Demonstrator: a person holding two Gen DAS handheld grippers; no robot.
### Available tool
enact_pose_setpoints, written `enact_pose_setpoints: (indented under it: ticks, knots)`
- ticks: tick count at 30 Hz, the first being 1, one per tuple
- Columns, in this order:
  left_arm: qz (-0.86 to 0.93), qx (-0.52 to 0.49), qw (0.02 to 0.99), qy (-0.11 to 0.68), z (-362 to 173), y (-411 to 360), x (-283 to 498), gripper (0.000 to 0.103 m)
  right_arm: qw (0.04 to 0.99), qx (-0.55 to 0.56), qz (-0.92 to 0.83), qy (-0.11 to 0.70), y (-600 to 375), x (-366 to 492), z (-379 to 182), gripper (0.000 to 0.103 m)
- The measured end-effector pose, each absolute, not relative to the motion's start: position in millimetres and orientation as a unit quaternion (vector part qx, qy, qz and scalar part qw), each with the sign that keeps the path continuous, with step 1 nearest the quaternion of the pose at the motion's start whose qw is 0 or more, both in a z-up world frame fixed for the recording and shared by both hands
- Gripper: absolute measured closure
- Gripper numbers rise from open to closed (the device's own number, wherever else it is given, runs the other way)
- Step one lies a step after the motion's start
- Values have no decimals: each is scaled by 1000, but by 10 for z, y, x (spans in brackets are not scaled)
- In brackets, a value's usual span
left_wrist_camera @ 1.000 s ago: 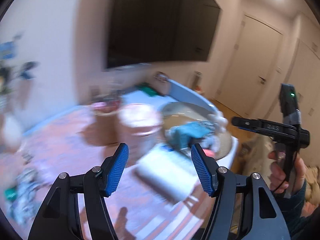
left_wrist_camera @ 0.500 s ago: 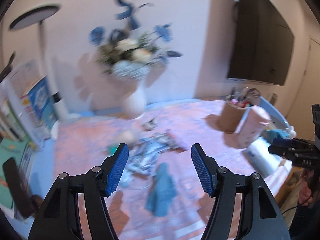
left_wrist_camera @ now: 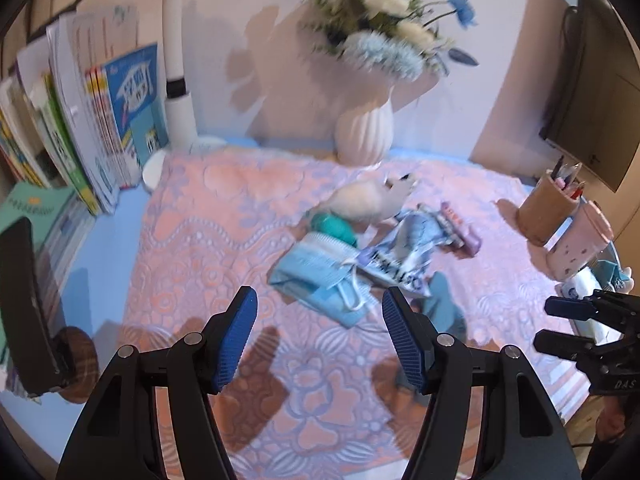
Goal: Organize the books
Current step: 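Move both open tools back over the remaining pile on the bed, then grasp the blue face mask with the left tool while the right tool grasps the dark green cloth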
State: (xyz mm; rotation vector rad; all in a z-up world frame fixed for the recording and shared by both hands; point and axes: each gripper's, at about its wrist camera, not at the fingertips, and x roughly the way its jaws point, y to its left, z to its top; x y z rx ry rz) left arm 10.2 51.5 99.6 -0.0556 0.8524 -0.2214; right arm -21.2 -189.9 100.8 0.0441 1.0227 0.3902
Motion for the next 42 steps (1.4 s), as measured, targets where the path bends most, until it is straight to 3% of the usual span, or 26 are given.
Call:
enact_pose_setpoints:
  ticks: [6,16,22,23,24,26,27,29,30,42]
  knots:
    - [-121,-19,894,432,770,473,335,40,846,41,194,496,-1676,23,680,46]
    - [-128,-172,862,460,402,849,821,40,833,78,185,515,-1662,295,256,46]
    - [-131,-171,850,480,196,709,908,42,839,56,183,510,-1536,323,154,46]
    - [-128,-165,852,479,189,675,907,42,842,46,181,506,-1499,308,160,49]
    - [-123,-154,858,475,190,629,897,43,844,39,183,503,-1460,298,161,58]
    - [-118,-132,862,474,194,538,887,56,845,26,185,501,-1412,275,153,70]
    - [-119,-128,862,476,192,513,886,67,846,22,186,500,-1386,269,150,77]
    - [-118,-130,863,474,192,498,855,75,844,22,194,500,-1378,258,137,84]
    - [-119,-131,864,472,193,513,840,88,845,23,195,497,-1381,247,146,88]
    - [-227,-86,868,433,741,516,185,93,866,10,172,469,-1927,-168,666,90]
